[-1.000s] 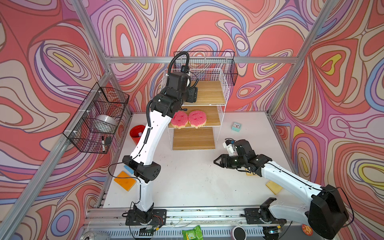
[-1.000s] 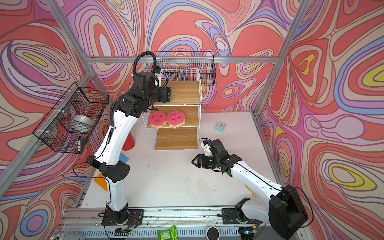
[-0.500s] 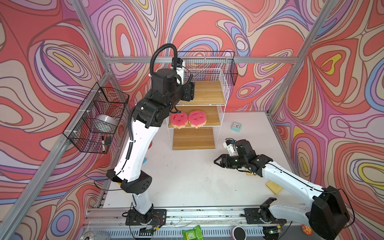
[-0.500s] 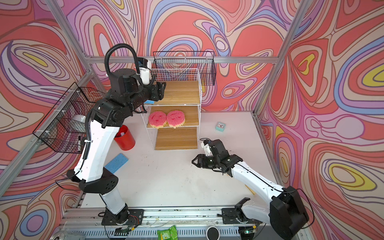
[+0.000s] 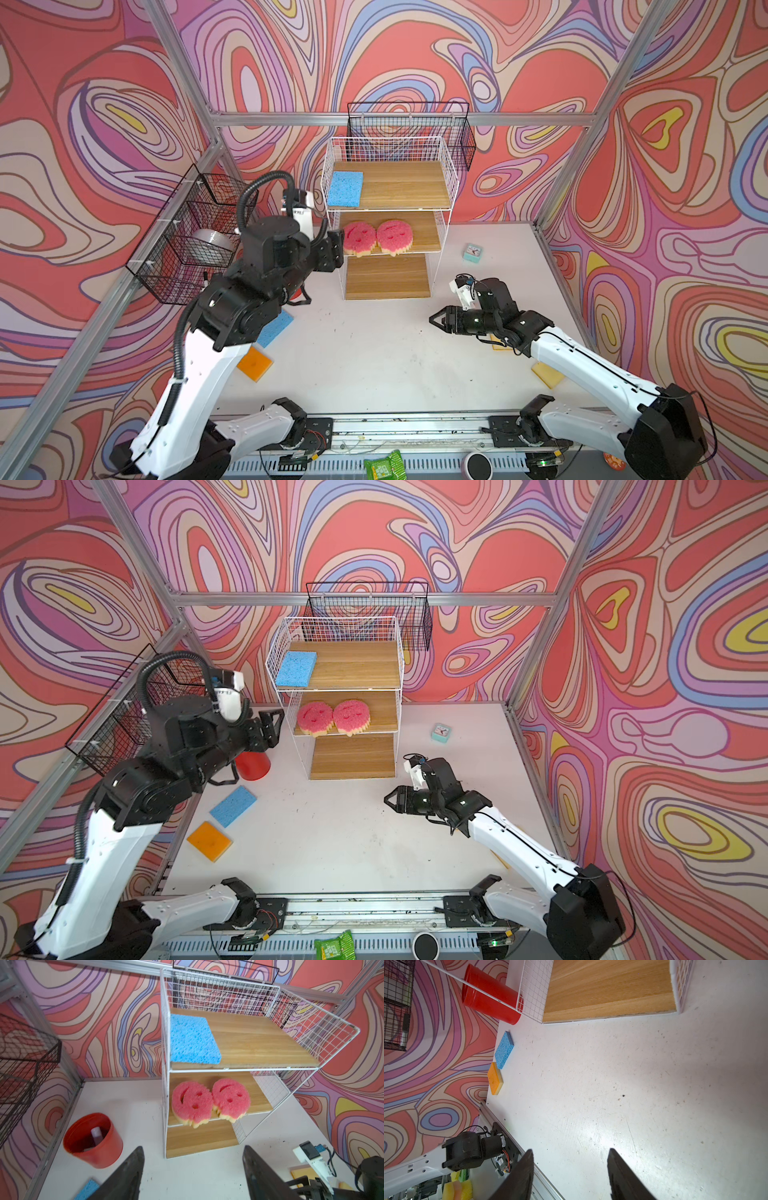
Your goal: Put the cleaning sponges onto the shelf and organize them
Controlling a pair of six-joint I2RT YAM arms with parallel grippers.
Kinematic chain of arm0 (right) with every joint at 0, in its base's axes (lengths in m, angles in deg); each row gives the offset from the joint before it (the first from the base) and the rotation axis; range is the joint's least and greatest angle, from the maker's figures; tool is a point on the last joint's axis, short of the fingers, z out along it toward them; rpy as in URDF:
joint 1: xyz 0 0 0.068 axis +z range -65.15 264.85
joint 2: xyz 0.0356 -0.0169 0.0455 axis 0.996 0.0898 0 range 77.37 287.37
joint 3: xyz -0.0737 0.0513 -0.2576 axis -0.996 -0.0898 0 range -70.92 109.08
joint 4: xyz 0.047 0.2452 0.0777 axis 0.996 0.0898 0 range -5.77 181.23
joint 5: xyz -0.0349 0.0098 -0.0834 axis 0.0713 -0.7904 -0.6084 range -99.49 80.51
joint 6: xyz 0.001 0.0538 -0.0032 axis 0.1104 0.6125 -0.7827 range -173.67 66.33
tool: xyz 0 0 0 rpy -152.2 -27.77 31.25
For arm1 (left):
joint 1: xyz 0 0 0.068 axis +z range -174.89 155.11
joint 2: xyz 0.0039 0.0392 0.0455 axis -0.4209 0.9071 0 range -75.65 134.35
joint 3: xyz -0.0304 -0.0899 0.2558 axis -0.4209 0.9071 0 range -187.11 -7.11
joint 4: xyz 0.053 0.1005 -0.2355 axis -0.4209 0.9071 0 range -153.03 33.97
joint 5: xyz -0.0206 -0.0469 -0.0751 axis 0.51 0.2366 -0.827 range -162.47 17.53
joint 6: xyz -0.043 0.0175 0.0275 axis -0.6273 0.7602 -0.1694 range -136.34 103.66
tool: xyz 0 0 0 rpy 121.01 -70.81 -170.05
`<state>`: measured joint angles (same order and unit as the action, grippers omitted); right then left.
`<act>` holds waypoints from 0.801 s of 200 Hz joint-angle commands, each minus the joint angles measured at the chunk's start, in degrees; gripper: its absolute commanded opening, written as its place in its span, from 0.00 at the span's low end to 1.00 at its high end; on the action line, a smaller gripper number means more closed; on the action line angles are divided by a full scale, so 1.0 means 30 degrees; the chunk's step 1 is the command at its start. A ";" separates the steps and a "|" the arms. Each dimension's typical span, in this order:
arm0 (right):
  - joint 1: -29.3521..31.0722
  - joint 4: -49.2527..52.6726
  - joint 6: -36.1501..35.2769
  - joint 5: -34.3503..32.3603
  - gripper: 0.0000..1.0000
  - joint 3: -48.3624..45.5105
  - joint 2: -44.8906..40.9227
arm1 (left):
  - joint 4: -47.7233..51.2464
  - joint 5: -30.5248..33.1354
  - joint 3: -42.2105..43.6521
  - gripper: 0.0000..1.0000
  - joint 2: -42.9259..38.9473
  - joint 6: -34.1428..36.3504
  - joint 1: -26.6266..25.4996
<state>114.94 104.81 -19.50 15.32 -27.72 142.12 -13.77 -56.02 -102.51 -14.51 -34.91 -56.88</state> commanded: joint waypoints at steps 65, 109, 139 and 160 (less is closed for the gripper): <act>-0.0038 -0.3300 0.0026 -0.1146 0.65 -0.1340 0.0929 | 0.4849 0.5105 0.9342 1.00 -0.4658 -0.6165 0.0516; -0.0006 -0.5940 0.0193 -0.0479 0.80 -0.2128 0.2654 | 0.2531 0.1436 1.3888 1.00 -0.5645 -0.6785 0.4770; 0.0008 -0.7557 0.0208 -0.0229 0.98 -0.2112 0.4122 | 0.0335 -0.2281 1.6007 1.00 -0.4921 -0.6207 0.8837; 0.0064 -0.7842 -0.0016 -0.0435 0.98 -0.1742 0.4992 | -0.1033 -0.2989 1.6641 1.00 -0.3645 -0.6100 0.9929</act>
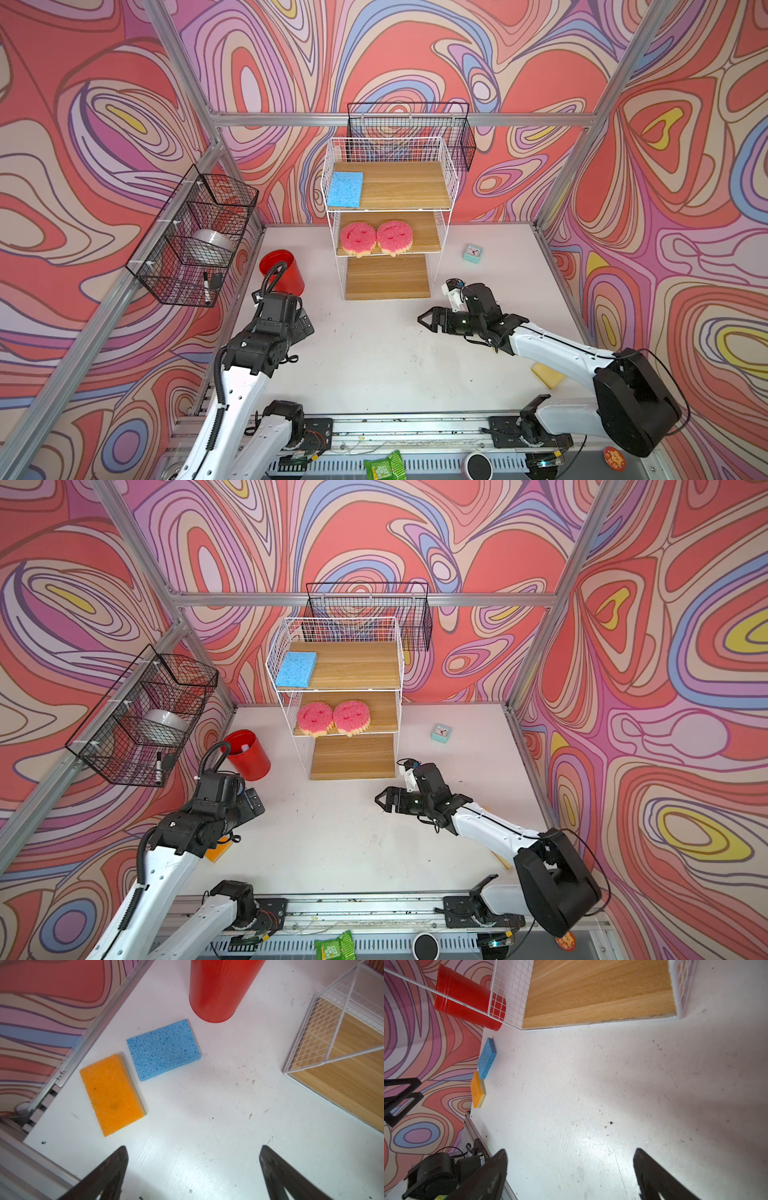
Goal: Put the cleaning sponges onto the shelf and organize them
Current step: 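Lower the open left gripper over the blue sponge beside the red cup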
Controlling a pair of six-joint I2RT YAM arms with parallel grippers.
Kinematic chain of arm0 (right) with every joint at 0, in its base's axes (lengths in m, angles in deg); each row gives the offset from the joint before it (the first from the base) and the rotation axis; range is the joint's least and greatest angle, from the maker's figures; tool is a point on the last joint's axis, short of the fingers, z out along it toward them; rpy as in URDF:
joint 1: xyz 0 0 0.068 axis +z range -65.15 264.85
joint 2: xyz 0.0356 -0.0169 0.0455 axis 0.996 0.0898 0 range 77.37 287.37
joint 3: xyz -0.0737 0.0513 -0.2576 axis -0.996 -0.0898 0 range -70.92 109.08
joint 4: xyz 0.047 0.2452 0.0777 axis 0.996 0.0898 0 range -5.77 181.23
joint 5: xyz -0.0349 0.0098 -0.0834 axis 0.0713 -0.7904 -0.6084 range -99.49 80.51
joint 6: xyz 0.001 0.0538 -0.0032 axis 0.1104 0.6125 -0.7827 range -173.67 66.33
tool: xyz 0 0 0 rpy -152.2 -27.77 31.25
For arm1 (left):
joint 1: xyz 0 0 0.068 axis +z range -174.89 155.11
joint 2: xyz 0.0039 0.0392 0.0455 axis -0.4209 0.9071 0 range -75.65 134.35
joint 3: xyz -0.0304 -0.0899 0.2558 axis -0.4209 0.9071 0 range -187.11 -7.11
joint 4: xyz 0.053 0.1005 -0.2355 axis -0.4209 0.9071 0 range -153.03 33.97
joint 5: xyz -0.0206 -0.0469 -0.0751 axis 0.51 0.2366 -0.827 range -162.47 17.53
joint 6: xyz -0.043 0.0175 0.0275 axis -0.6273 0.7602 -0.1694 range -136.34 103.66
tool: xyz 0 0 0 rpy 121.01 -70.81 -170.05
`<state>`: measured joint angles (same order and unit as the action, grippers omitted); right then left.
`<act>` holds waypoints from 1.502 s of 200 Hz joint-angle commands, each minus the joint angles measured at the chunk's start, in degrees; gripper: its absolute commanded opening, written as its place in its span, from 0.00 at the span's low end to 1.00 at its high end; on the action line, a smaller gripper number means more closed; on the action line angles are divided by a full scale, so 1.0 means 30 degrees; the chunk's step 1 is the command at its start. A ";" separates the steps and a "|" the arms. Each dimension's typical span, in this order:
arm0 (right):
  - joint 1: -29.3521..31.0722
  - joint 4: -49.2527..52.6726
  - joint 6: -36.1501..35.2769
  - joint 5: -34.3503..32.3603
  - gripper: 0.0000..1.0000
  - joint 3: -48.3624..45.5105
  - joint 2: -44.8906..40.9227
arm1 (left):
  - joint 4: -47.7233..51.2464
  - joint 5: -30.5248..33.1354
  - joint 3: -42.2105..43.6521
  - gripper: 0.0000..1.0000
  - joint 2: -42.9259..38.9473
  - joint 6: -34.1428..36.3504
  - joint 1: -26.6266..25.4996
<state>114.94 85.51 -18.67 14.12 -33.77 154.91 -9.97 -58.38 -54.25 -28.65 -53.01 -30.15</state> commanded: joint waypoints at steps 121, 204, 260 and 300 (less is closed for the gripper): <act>0.1532 -0.2094 -0.1553 -0.1048 0.98 0.0464 0.1916 | -0.5557 -0.3102 -0.1173 1.00 0.9762 0.0390 0.5415; 0.1535 -0.2620 -0.1574 -0.0369 0.98 -0.0352 0.0889 | -0.7139 -0.1917 -0.2006 0.98 1.3092 0.0704 0.5808; 0.1514 -0.2815 -0.1388 -0.0111 0.98 -0.0550 0.0659 | -0.8779 -0.0605 -0.1767 0.98 1.4506 0.0994 0.5797; 0.1531 -0.2830 -0.1329 -0.0080 0.98 -0.0511 0.0854 | -0.8628 0.0031 -0.2201 0.98 1.5373 0.1400 0.5804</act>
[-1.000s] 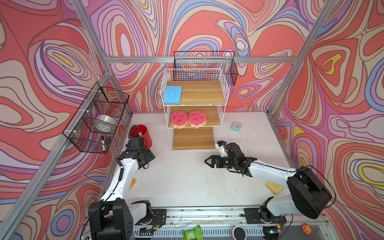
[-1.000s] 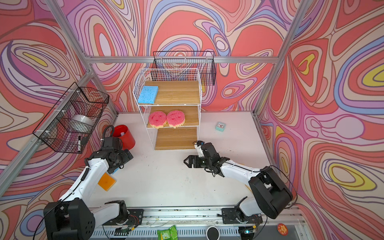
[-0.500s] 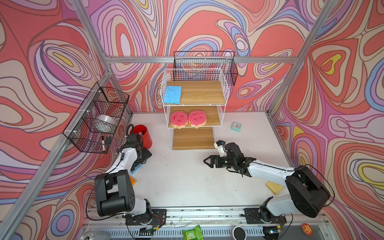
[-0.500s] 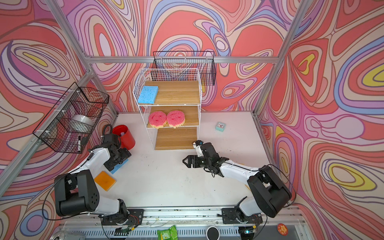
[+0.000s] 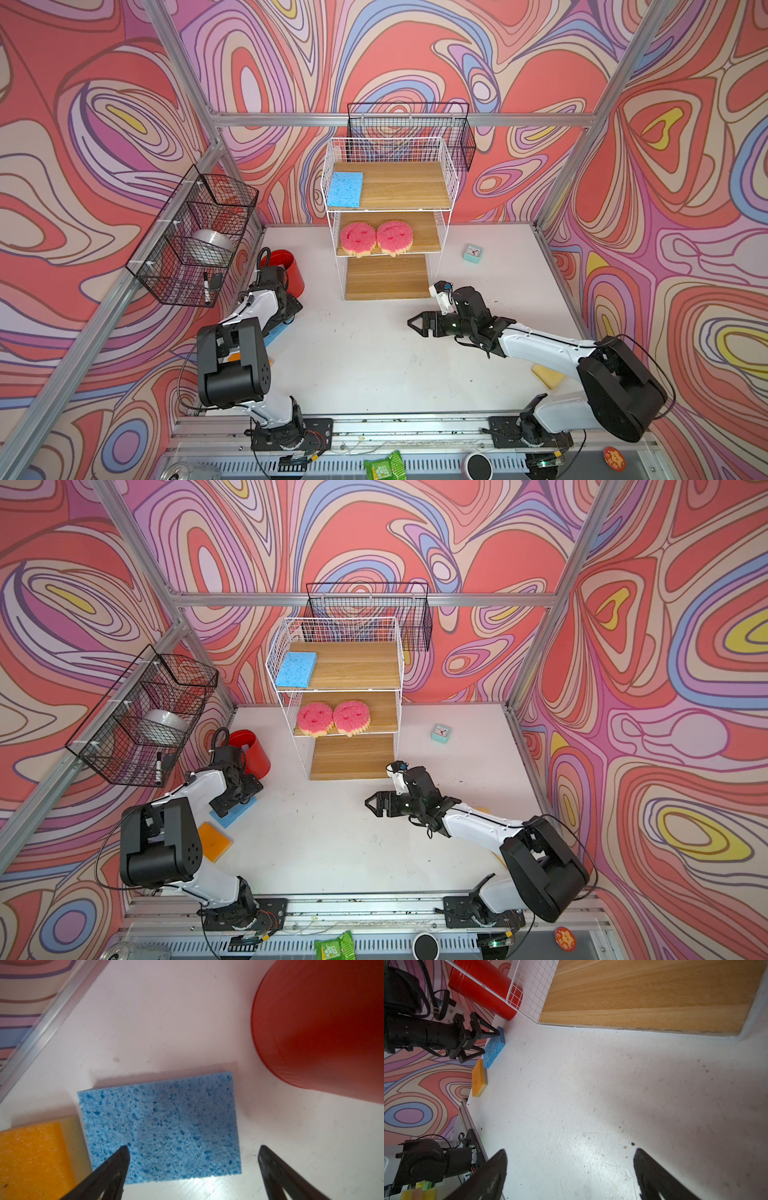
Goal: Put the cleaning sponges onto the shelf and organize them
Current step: 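Lower the open left gripper over the blue sponge beside the red cup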
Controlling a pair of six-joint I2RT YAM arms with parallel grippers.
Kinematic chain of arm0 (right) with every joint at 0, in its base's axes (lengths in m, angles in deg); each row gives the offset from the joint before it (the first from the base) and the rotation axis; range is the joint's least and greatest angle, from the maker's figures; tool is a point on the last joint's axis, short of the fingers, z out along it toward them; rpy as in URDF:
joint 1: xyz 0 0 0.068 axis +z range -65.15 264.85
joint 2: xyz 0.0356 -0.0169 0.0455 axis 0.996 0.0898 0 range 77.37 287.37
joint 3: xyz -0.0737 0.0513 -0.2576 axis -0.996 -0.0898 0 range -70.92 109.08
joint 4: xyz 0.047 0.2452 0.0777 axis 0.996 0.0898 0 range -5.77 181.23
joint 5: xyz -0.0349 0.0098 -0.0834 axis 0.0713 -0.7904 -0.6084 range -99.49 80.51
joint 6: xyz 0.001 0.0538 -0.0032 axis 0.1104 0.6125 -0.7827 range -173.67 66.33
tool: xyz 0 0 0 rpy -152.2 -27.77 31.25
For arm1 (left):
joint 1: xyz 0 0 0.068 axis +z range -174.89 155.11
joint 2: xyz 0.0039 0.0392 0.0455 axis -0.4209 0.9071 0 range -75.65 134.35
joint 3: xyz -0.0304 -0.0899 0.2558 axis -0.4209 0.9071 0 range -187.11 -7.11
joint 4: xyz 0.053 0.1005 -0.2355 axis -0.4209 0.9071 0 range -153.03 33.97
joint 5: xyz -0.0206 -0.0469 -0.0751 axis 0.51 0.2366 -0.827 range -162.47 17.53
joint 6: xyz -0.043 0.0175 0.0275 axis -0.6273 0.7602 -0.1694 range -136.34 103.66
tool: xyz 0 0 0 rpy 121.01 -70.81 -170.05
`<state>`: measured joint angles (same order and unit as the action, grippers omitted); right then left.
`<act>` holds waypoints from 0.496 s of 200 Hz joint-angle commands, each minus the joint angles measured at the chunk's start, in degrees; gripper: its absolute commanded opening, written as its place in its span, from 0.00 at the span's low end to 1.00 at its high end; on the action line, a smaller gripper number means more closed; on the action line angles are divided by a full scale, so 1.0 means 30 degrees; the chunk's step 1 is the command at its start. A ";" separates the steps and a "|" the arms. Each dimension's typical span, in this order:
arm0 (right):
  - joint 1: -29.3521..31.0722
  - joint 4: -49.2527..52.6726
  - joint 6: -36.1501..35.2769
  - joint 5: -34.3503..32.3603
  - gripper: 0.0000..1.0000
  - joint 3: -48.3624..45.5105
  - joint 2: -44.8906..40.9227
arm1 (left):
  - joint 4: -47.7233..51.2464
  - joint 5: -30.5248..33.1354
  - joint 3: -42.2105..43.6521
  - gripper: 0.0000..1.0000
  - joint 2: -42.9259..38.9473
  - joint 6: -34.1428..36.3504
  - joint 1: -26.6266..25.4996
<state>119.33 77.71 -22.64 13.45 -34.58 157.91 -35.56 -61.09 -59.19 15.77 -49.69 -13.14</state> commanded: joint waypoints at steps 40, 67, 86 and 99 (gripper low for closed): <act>0.0051 -0.0228 0.0029 0.0120 0.98 -0.0235 0.0020 | -0.0276 0.1379 -0.0630 0.92 0.0989 0.0512 0.0128; 0.0050 -0.0228 0.0025 0.0117 0.98 -0.0211 0.0031 | -0.0379 0.1280 -0.0780 0.90 0.1375 0.0753 0.0127; 0.0050 -0.0228 0.0028 0.0095 0.98 -0.0246 0.0023 | -0.0335 0.1184 -0.0951 0.88 0.1801 0.0992 0.0135; 0.0065 -0.0198 0.0018 0.0086 0.98 -0.0234 0.0028 | -0.0433 0.1137 -0.0982 0.87 0.2008 0.1129 0.0138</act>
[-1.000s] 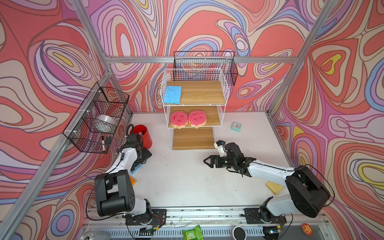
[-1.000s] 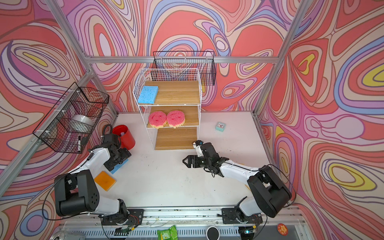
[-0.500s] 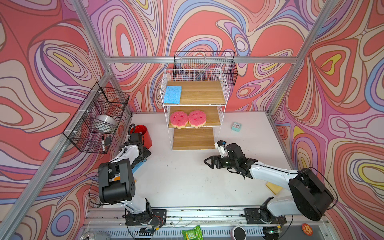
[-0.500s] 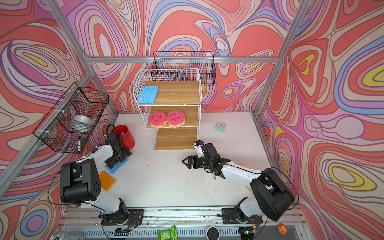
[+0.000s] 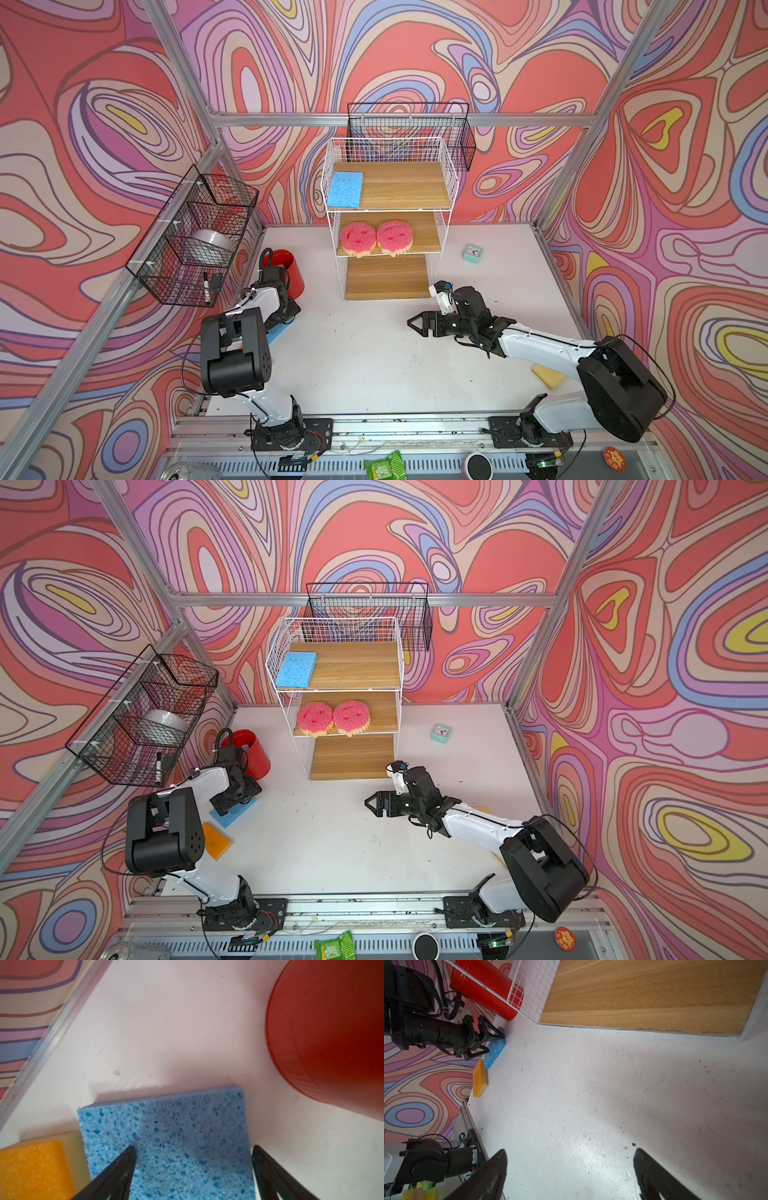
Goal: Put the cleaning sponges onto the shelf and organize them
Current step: 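Lower the open left gripper over the blue sponge beside the red cup, then descend and close the left gripper on the edge of the blue sponge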
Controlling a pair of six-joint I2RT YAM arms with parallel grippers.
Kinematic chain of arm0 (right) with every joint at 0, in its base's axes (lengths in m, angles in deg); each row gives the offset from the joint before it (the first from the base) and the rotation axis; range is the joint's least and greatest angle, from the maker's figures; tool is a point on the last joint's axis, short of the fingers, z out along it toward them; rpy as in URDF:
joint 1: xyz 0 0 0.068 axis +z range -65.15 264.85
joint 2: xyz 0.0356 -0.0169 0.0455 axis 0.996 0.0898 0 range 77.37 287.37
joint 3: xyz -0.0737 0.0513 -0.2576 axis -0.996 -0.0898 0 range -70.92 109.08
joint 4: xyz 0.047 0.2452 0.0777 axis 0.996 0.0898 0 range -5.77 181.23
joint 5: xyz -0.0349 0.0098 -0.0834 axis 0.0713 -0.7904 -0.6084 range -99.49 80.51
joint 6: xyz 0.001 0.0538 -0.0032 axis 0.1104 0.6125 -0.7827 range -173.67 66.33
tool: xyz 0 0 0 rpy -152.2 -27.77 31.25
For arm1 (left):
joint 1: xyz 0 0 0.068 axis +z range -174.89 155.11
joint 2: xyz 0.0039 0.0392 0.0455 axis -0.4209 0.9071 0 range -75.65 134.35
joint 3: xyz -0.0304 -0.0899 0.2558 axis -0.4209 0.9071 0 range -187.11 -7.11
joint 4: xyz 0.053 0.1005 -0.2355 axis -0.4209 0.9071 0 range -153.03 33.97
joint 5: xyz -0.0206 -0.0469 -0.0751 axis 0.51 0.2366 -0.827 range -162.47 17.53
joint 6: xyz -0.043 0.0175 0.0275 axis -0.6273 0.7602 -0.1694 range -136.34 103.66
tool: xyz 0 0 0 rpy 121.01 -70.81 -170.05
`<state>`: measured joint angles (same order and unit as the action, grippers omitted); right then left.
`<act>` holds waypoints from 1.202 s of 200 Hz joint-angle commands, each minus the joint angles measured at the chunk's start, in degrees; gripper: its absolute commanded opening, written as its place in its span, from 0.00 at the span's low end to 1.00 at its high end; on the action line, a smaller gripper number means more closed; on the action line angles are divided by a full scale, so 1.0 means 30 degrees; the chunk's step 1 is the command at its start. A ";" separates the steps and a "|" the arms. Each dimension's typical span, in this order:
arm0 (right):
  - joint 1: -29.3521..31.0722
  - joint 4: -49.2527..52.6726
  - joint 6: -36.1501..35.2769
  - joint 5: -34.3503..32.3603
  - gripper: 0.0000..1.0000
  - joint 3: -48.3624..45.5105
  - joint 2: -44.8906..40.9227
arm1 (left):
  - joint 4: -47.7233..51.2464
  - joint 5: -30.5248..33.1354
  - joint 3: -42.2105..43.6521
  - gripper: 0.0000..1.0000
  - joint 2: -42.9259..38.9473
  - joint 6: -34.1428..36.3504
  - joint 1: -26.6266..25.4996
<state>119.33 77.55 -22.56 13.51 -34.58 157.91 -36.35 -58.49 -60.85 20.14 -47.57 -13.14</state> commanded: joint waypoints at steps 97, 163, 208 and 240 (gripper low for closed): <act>0.0050 0.0144 -0.0103 -0.0212 0.98 -0.0218 -0.0228 | 0.0135 -0.0200 -0.0647 0.66 0.0557 0.1178 -0.0341; 0.0070 0.0533 -0.0344 -0.0587 0.98 -0.0179 -0.0664 | 0.0808 -0.0722 0.0003 0.66 -0.1504 0.0995 -0.1927; 0.0052 0.0991 -0.0613 -0.1069 0.98 -0.0039 -0.0952 | 0.1767 -0.1082 0.0648 0.66 -0.3183 0.0756 -0.3231; 0.0050 0.1024 -0.0617 -0.1075 0.98 0.0047 -0.0748 | 0.2290 -0.0880 0.1099 0.72 -0.4260 0.0685 -0.3253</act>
<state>119.33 79.59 -23.47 11.22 -34.58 156.07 -33.03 -61.68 -58.66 9.78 -44.81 -23.02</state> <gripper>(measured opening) 0.983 0.672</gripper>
